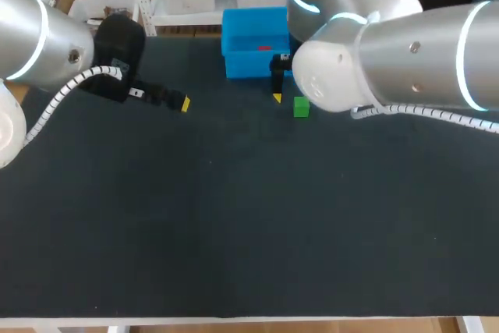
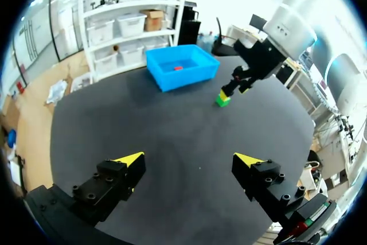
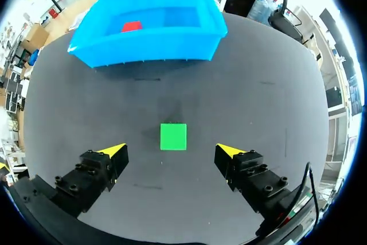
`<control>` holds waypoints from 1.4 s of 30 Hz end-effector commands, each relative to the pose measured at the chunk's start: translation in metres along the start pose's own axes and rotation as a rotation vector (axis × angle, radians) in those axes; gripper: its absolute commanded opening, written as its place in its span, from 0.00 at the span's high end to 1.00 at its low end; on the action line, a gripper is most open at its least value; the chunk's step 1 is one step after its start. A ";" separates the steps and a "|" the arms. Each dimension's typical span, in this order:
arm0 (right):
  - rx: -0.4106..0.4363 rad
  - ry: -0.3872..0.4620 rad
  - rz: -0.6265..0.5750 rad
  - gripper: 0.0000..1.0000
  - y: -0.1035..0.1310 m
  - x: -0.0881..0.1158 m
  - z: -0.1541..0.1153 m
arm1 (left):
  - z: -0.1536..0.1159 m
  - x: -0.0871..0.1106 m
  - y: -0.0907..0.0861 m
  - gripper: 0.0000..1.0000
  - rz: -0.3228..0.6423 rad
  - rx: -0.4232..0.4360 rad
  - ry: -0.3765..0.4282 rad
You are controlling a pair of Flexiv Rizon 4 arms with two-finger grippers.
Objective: Use the left arm to pick the red cube and place it into the blue plastic box first, then use the right arm to grasp the green cube and put it into the same blue plastic box after the first action is fully finished.
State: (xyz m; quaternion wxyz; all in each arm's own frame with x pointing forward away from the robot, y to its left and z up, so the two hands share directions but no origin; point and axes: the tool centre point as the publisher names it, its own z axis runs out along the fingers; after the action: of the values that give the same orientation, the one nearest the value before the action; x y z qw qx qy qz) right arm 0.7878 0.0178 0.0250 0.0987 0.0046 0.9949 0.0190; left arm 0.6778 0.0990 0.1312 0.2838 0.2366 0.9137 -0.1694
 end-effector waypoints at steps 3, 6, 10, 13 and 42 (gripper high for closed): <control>0.000 -0.014 -0.006 0.00 0.005 -0.003 0.018 | 0.000 0.000 0.001 0.00 0.002 0.006 -0.002; -0.003 -0.021 -0.014 0.00 0.007 -0.006 0.023 | 0.000 0.000 0.001 0.00 0.002 0.006 -0.002; -0.004 -0.028 -0.016 0.00 0.006 -0.010 0.027 | 0.000 0.000 0.001 0.00 0.002 0.006 -0.002; -0.002 -0.033 -0.017 0.00 0.003 -0.014 0.030 | 0.000 0.000 0.001 0.00 0.002 0.006 -0.002; 0.009 -0.008 -0.040 0.00 -0.007 -0.018 0.049 | 0.000 0.000 0.001 0.00 0.002 0.006 -0.002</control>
State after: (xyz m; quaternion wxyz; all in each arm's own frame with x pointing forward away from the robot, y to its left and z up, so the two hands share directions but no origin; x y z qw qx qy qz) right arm 0.8138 0.0136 -0.0186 0.1042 -0.0152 0.9944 0.0121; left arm 0.6778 0.0990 0.1313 0.2838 0.2366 0.9137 -0.1694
